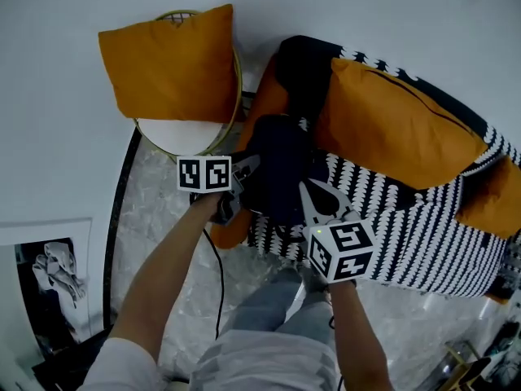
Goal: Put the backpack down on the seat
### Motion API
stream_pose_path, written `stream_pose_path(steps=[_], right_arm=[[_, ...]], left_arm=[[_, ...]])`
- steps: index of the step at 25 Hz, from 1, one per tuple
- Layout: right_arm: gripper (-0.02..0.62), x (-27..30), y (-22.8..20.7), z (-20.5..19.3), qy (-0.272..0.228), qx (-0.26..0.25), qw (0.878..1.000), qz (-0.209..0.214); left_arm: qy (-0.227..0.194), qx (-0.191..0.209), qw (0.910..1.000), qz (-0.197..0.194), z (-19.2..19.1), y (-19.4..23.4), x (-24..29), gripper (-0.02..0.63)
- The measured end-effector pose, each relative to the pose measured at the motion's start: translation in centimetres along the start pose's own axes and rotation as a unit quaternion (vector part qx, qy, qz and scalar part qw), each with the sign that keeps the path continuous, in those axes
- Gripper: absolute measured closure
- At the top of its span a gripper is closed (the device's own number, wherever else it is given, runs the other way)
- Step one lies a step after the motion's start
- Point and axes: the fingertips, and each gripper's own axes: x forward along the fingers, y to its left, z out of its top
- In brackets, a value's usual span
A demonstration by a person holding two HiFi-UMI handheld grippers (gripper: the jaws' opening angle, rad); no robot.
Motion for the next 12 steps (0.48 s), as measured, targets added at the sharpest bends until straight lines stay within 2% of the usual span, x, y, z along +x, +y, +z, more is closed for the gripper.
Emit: stream_pose_path(steps=[3,12], right_arm=[[0.594,0.0,0.4,0.1,0.0,-0.006,1.0,0.006],[0.594,-1.6,2.5,0.9,-0.001,-0.02,1.0,0.02]], left_arm=[[-0.006,0.015,0.9996,0.024,0.2,0.7,-0.8,0.448],[-0.042,0.008,0.9986,0.032,0.8,-0.7,-4.4,0.443]])
